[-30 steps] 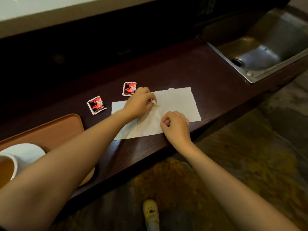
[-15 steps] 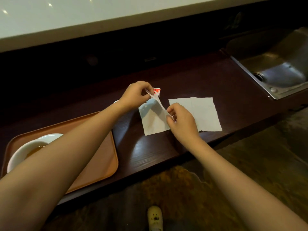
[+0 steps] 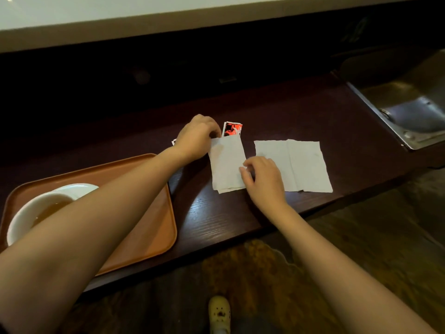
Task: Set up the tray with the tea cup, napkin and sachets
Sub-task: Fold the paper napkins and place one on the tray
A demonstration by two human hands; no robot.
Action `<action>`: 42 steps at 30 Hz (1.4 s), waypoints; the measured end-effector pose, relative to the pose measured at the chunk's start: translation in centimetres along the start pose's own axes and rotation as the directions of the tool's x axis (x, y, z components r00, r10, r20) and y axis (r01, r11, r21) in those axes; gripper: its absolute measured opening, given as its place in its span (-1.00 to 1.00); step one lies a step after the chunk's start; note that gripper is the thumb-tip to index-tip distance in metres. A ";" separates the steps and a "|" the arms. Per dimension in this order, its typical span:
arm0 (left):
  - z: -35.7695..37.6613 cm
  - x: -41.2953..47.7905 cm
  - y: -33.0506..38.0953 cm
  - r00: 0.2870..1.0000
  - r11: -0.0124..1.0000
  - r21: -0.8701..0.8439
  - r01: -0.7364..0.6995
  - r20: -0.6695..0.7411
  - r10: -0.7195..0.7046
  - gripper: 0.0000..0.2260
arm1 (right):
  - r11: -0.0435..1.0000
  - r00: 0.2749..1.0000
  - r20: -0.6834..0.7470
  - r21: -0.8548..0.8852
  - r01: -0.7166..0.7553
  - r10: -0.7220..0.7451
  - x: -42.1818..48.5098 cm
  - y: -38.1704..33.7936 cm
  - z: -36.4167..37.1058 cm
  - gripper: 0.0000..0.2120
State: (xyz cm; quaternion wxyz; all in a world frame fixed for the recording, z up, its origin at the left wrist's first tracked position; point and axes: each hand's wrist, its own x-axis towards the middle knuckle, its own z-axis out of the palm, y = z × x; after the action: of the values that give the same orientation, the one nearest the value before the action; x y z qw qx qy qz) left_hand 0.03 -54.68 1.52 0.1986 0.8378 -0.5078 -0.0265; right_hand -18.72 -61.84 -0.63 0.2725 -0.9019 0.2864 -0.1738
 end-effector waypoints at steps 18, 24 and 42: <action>-1.4 0.4 2.4 0.938 0.963 -0.125 -0.240 0.226 0.263 -0.61 | 0.981 0.971 0.229 0.193 0.021 -0.066 3.1 -1.9 -3.6 -0.86; -6.8 -1.4 2.4 0.942 0.960 -0.264 -0.088 0.291 0.167 -0.82 | 0.944 0.972 0.188 0.322 0.073 -0.139 6.5 -4.1 -7.4 -0.76; -8.5 -15.4 0.6 0.753 0.332 -0.795 0.508 0.223 -0.619 -0.85 | 0.930 0.829 0.519 0.367 0.006 -0.209 9.2 -11.9 -2.6 -0.88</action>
State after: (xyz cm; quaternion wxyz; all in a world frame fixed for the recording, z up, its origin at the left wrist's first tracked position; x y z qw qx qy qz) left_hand -5.81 -39.01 7.11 0.5705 0.7674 -0.0992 -0.2753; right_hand -7.82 -60.31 9.91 0.4885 -0.8653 0.1085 0.0289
